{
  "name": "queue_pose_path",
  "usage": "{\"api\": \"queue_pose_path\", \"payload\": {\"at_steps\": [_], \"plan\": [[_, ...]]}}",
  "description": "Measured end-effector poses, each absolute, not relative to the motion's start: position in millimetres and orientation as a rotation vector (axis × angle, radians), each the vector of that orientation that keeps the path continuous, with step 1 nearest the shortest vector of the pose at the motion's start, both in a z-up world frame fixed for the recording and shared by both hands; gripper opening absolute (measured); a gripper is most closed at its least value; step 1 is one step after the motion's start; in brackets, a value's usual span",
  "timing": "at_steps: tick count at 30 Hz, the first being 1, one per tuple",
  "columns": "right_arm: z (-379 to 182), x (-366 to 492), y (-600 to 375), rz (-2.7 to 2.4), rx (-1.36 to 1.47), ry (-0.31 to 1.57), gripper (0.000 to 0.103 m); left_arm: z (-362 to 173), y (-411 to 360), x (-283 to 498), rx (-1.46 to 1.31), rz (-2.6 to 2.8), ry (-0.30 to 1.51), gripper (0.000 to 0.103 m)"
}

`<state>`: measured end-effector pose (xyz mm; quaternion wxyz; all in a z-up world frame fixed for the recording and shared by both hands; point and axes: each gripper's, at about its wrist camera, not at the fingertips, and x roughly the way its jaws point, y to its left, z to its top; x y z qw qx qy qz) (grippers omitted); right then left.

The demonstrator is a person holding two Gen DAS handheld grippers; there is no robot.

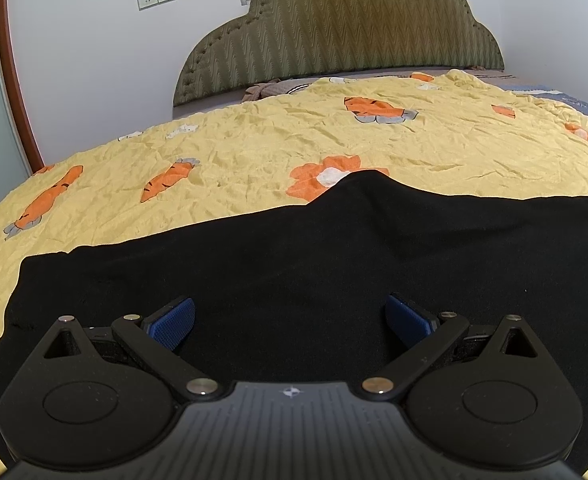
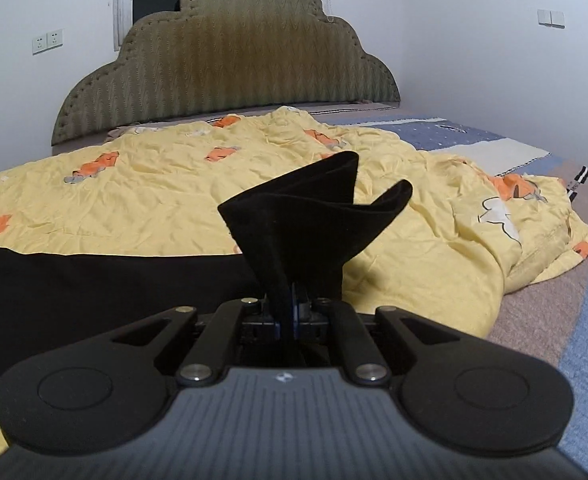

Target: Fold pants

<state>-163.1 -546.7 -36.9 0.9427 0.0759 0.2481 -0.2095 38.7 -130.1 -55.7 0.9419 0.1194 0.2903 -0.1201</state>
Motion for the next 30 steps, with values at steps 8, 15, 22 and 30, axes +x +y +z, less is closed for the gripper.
{"api": "queue_pose_path", "payload": {"at_steps": [8, 15, 22, 30], "plan": [[-14.9, -149.0, -524.6, -0.402, 0.136, 0.43, 0.007, -30.0, -113.7, 26.6, 0.229, -0.236, 0.558, 0.102], [3.5, -90.6, -407.7, -0.112, -0.122, 0.417, 0.007, -19.7, -81.3, 26.4, 0.191, -0.164, 0.56, 0.102], [-58.8, -62.0, -300.6, 0.105, -0.427, 0.61, 0.007, -27.7, -55.9, 26.8, 0.182, -0.118, 0.596, 0.102], [-46.6, -76.5, -310.5, 0.149, -0.335, 0.603, 0.008, -34.7, -61.0, 26.3, 0.194, -0.123, 0.613, 0.102]]}}
